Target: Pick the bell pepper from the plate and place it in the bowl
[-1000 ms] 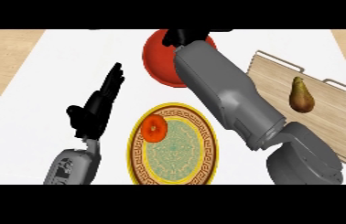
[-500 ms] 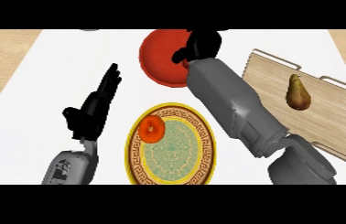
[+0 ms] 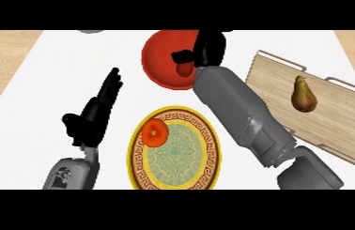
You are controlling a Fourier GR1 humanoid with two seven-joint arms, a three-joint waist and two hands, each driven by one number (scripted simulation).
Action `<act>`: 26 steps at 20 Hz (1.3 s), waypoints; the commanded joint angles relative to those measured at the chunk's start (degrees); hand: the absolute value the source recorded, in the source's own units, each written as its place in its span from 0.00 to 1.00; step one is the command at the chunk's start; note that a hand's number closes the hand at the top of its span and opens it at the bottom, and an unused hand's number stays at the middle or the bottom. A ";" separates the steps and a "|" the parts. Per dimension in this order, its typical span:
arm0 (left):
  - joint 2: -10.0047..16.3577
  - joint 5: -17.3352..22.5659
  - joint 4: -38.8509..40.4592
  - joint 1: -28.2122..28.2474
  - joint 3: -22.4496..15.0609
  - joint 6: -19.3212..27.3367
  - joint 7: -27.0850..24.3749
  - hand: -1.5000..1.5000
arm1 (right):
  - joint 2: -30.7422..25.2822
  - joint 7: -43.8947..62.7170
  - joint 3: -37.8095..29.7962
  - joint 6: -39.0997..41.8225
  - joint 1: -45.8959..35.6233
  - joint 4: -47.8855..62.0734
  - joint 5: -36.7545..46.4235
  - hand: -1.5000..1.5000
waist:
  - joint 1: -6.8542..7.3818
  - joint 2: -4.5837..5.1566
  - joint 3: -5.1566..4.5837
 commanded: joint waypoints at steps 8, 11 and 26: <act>1.31 -0.40 1.76 -1.43 2.16 0.15 0.70 0.50 | 0.10 -8.11 -7.33 -8.04 2.22 -7.89 -7.47 0.00 | -2.19 -0.83 -0.04; 0.22 -0.11 -1.36 2.35 1.05 0.32 0.52 0.50 | -0.12 -9.95 -8.51 -5.41 7.10 -14.36 -8.38 0.00 | -3.54 -1.34 -0.02; -0.52 -0.15 2.50 1.07 2.95 -0.05 -2.83 0.50 | -1.24 -11.75 -5.17 2.81 29.02 -40.18 -4.61 0.00 | -3.84 -1.33 -0.07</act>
